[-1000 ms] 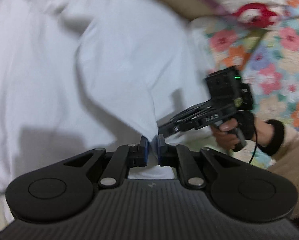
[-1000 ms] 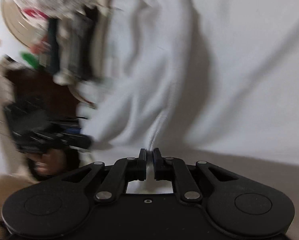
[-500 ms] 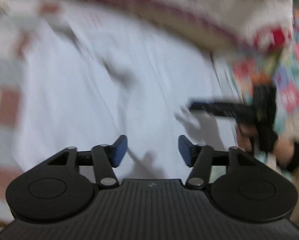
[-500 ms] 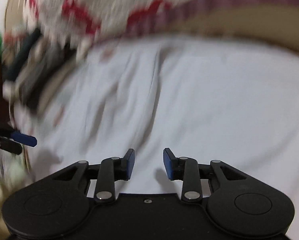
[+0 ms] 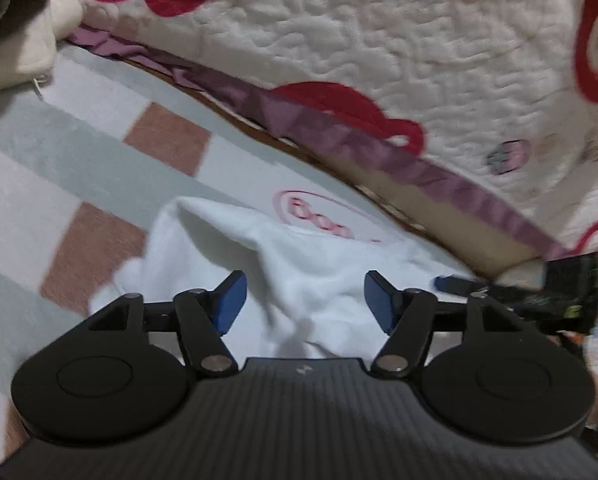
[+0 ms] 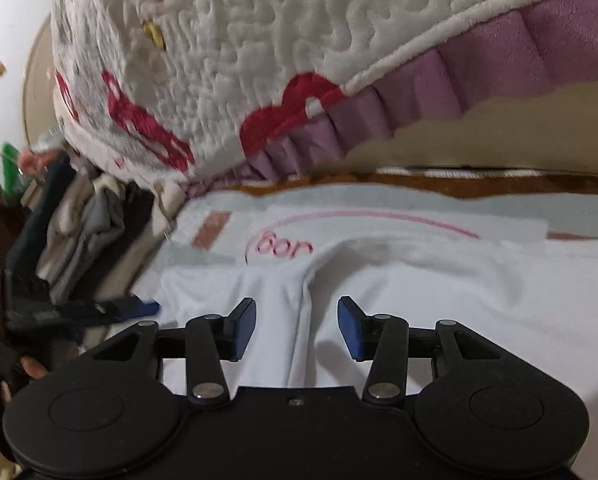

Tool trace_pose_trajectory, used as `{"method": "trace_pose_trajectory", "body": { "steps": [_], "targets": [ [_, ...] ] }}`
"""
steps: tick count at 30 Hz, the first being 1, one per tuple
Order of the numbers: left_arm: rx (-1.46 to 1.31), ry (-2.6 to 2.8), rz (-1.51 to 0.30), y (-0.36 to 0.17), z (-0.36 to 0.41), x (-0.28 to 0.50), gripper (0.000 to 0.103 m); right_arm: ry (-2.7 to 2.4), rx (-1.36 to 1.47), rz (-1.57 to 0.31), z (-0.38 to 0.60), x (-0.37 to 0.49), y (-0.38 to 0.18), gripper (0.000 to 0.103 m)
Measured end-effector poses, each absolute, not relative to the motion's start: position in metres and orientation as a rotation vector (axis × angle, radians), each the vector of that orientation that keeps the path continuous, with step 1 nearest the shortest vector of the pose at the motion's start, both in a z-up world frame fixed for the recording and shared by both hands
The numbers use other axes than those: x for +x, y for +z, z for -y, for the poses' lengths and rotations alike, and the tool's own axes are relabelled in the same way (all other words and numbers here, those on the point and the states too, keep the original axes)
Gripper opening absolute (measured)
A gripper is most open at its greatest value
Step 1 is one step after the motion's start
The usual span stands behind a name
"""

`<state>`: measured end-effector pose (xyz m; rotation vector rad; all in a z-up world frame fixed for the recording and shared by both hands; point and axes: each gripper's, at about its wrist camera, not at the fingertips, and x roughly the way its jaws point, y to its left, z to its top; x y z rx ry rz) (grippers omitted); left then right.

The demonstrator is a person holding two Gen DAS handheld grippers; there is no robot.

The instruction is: Fold clothes

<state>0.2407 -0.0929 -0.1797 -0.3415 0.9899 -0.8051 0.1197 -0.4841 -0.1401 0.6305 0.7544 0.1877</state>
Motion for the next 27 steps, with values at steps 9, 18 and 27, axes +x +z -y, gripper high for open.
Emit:
{"method": "trace_pose_trajectory", "body": {
  "steps": [9, 18, 27],
  "targets": [
    [-0.204, -0.805, -0.874, -0.175, 0.110, 0.278, 0.003, 0.234, 0.697, -0.730, 0.484, 0.146, -0.169, 0.051],
    [-0.124, -0.806, -0.866, -0.161, 0.136, 0.310, 0.002, 0.304, 0.757, -0.670, 0.486, 0.181, -0.174, 0.041],
    [-0.032, -0.761, -0.841, -0.176, 0.153, 0.325, 0.002, 0.139, 0.726, -0.668, 0.495, 0.191, -0.193, 0.009]
  ]
}}
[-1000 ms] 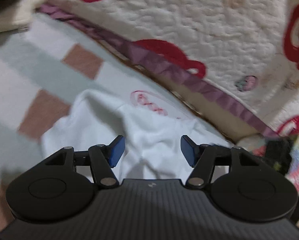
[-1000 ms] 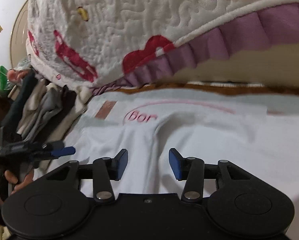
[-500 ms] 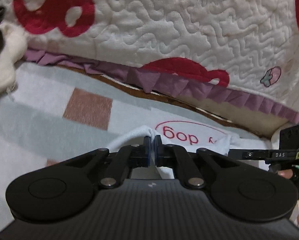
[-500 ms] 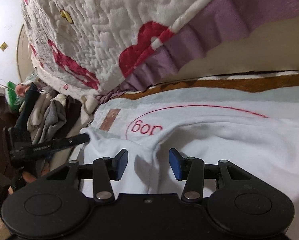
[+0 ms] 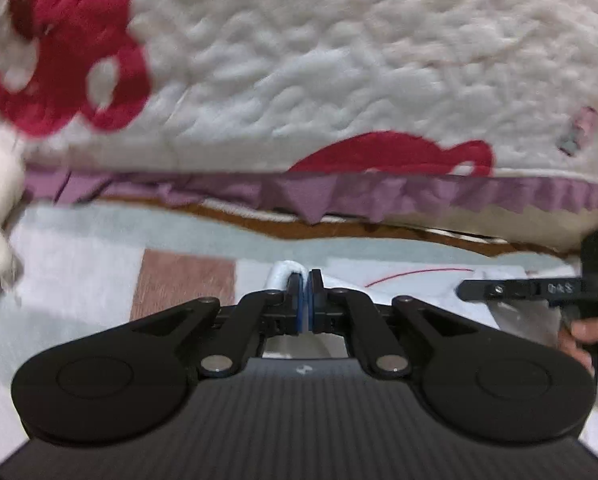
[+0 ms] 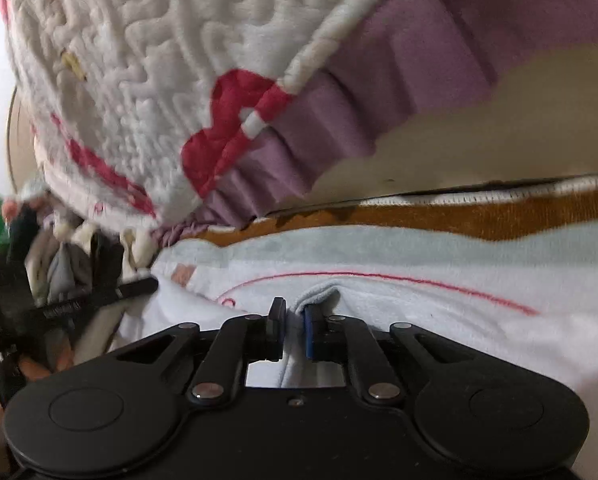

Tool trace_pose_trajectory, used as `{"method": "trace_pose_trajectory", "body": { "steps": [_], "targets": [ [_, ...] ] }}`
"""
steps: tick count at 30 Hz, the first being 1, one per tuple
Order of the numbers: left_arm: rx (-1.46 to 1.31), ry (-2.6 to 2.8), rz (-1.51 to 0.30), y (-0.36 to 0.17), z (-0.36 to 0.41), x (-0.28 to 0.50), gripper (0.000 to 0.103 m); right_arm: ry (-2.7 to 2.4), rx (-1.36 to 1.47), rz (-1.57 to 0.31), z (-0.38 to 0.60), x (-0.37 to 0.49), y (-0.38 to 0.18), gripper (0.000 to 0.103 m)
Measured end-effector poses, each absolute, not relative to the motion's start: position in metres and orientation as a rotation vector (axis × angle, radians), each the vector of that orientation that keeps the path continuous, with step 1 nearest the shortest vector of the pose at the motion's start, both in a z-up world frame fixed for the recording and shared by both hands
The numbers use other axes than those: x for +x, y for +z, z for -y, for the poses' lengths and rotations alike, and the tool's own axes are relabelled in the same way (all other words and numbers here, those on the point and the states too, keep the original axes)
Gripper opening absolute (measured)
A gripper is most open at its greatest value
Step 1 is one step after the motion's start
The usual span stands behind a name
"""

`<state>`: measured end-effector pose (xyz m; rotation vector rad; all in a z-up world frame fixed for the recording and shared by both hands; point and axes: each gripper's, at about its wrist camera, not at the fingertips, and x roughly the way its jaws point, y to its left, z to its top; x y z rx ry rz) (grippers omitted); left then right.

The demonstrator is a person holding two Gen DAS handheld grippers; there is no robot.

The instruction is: Fold clothes

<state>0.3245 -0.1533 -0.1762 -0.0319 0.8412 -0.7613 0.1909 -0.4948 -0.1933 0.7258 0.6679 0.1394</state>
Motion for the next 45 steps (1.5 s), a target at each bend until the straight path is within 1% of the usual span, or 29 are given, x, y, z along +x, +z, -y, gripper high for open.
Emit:
{"method": "trace_pose_trajectory", "body": {
  "steps": [2, 5, 7, 8, 11, 16, 20, 21, 22, 23, 24, 25, 26, 27, 30, 34, 36, 39, 41, 45],
  "targets": [
    [-0.102, -0.761, -0.833, -0.178, 0.146, 0.323, 0.003, 0.141, 0.733, -0.666, 0.496, 0.190, -0.193, 0.009],
    [-0.223, -0.778, -0.871, -0.179, 0.136, 0.326, 0.005, 0.148, 0.760, -0.679, 0.501, 0.192, -0.191, 0.010],
    [-0.252, -0.770, -0.907, -0.183, 0.136, 0.334, 0.005, 0.169, 0.705, -0.685, 0.498, 0.195, -0.186, 0.010],
    [-0.209, -0.764, -0.895, -0.181, 0.140, 0.335, 0.002, 0.179, 0.666, -0.689, 0.495, 0.196, -0.182, 0.010],
    [-0.066, -0.754, -0.844, -0.170, 0.154, 0.340, 0.001, 0.190, 0.626, -0.671, 0.494, 0.201, -0.170, 0.010],
    [0.028, -0.695, -0.833, -0.153, 0.186, 0.361, 0.001, 0.173, 0.527, -0.673, 0.495, 0.220, -0.150, 0.009],
    [0.147, -0.672, -0.792, -0.155, 0.213, 0.362, 0.002, 0.110, 0.278, -0.764, 0.478, 0.239, -0.149, 0.009],
    [0.157, -0.662, -0.787, -0.158, 0.213, 0.358, 0.005, 0.102, 0.229, -0.784, 0.473, 0.241, -0.152, 0.009],
    [0.161, -0.649, -0.785, -0.160, 0.211, 0.355, 0.005, 0.109, 0.210, -0.802, 0.470, 0.241, -0.157, 0.014],
    [0.164, -0.636, -0.783, -0.163, 0.209, 0.351, 0.006, 0.105, 0.211, -0.796, 0.470, 0.235, -0.158, 0.017],
    [0.167, -0.624, -0.780, -0.165, 0.207, 0.347, 0.018, 0.101, 0.213, -0.788, 0.470, 0.228, -0.159, 0.030],
    [0.129, -0.613, -0.782, -0.163, 0.198, 0.343, 0.028, 0.080, 0.231, -0.787, 0.472, 0.219, -0.158, 0.043],
    [0.091, -0.619, -0.781, -0.160, 0.188, 0.336, 0.044, 0.067, 0.261, -0.787, 0.475, 0.208, -0.156, 0.046],
    [0.057, -0.629, -0.780, -0.158, 0.178, 0.330, 0.046, 0.055, 0.291, -0.787, 0.478, 0.198, -0.154, 0.048],
    [-0.046, -0.659, -0.774, -0.149, 0.149, 0.311, 0.046, 0.064, 0.404, -0.817, 0.485, 0.159, -0.148, 0.048],
    [-0.103, -0.758, -0.860, -0.148, 0.132, 0.278, 0.046, 0.179, 0.609, -0.828, 0.473, 0.095, -0.142, 0.048],
    [-0.086, -0.794, -0.903, -0.148, 0.131, 0.256, 0.046, 0.261, 0.620, -0.846, 0.453, 0.067, -0.139, 0.048],
    [-0.059, -0.845, -0.972, -0.147, 0.132, 0.218, 0.046, 0.332, 0.576, -0.931, 0.419, 0.029, -0.142, 0.048],
    [-0.084, -0.884, -1.011, -0.146, 0.129, 0.195, 0.046, 0.340, 0.546, -0.987, 0.401, 0.007, -0.146, 0.048],
    [-0.188, -0.951, -1.111, -0.147, 0.111, 0.154, 0.048, 0.447, 0.497, -0.999, 0.375, -0.036, -0.137, 0.048]
  ]
}}
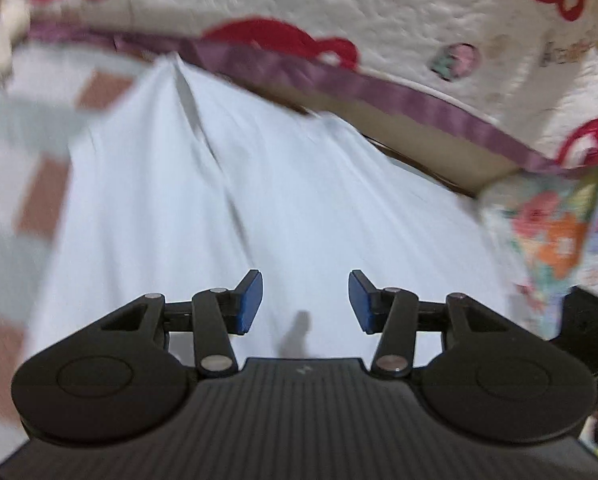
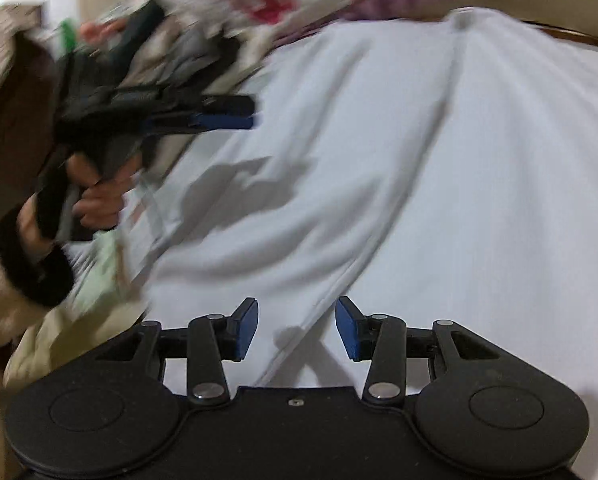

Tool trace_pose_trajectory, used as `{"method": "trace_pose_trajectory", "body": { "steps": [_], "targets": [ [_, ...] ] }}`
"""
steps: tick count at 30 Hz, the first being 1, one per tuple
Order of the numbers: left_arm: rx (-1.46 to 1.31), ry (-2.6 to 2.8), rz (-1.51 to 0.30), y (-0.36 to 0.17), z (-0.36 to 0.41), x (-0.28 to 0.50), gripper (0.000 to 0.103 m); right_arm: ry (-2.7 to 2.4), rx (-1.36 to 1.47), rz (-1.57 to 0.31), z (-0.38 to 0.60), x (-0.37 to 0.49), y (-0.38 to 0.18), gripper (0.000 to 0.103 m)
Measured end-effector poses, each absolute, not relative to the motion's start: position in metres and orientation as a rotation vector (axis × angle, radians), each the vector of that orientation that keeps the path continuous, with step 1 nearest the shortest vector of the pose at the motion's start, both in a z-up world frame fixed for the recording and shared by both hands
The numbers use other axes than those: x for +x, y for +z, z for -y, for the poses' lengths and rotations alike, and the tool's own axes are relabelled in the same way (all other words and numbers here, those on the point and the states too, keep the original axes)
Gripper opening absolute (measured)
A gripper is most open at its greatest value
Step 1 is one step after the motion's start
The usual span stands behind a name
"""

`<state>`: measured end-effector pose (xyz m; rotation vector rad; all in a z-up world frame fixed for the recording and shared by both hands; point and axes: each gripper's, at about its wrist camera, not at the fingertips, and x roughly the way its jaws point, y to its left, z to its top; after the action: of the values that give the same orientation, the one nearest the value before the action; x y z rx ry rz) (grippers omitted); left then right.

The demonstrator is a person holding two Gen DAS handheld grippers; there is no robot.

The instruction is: Fold clothes

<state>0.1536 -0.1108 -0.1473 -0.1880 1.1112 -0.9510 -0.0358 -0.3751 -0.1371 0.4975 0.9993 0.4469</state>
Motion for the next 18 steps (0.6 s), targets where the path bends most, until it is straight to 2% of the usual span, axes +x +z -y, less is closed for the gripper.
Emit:
{"method": "trace_pose_trajectory", "body": {
  "steps": [2, 4, 8, 9, 10, 11, 13, 18],
  "targets": [
    [-0.176, -0.972, -1.162, -0.150, 0.106, 0.136, 0.049, 0.508, 0.460, -0.999, 0.363, -0.051, -0.131, 0.051],
    [-0.091, -0.967, -1.177, -0.150, 0.106, 0.121, 0.050, 0.546, 0.388, -0.998, 0.349, -0.060, -0.128, 0.060],
    [0.018, -0.952, -1.169, -0.153, 0.104, 0.102, 0.052, 0.552, 0.170, -0.970, 0.322, -0.064, -0.129, 0.061],
    [0.002, -0.952, -1.179, -0.154, 0.102, 0.101, 0.052, 0.532, 0.145, -0.940, 0.320, -0.061, -0.127, 0.053],
    [-0.031, -0.953, -1.192, -0.154, 0.100, 0.102, 0.052, 0.512, 0.121, -0.911, 0.320, -0.058, -0.125, 0.019],
    [-0.069, -0.955, -1.205, -0.154, 0.098, 0.104, 0.052, 0.492, 0.097, -0.881, 0.319, -0.055, -0.123, 0.009],
    [-0.130, -0.949, -1.212, -0.152, 0.094, 0.107, 0.052, 0.460, 0.123, -0.821, 0.324, -0.050, -0.116, 0.009],
    [-0.188, -0.985, -1.125, -0.137, 0.087, 0.103, 0.058, 0.387, 0.571, -0.785, 0.384, -0.029, -0.107, 0.009]
  ]
}}
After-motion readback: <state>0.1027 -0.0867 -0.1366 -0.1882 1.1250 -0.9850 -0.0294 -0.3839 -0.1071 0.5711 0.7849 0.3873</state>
